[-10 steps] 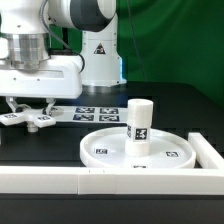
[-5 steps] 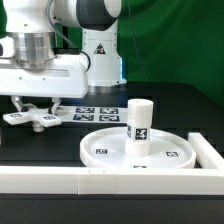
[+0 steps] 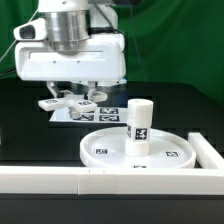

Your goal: Assemble round table

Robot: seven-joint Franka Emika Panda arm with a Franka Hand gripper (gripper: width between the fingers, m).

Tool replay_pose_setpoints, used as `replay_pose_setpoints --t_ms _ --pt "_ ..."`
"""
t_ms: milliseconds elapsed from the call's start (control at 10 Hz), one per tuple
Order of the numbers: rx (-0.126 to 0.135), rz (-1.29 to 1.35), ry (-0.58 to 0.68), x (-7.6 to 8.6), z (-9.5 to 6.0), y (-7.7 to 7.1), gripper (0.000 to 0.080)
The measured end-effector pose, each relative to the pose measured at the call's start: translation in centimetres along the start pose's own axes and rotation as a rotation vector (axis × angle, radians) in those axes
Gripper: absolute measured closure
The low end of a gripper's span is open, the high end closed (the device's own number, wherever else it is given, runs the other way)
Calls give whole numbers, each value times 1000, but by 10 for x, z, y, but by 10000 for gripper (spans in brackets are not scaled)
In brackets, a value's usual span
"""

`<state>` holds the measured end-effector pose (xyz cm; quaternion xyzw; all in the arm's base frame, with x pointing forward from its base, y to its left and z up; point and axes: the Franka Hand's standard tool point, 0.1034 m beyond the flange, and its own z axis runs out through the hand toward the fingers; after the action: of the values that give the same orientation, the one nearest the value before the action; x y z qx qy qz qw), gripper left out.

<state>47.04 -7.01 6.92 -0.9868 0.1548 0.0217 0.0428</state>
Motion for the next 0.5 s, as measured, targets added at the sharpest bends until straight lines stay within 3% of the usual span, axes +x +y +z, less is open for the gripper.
replay_pose_setpoints --t_ms 500 --pt "-2 -13 -1 -1 2 1 357"
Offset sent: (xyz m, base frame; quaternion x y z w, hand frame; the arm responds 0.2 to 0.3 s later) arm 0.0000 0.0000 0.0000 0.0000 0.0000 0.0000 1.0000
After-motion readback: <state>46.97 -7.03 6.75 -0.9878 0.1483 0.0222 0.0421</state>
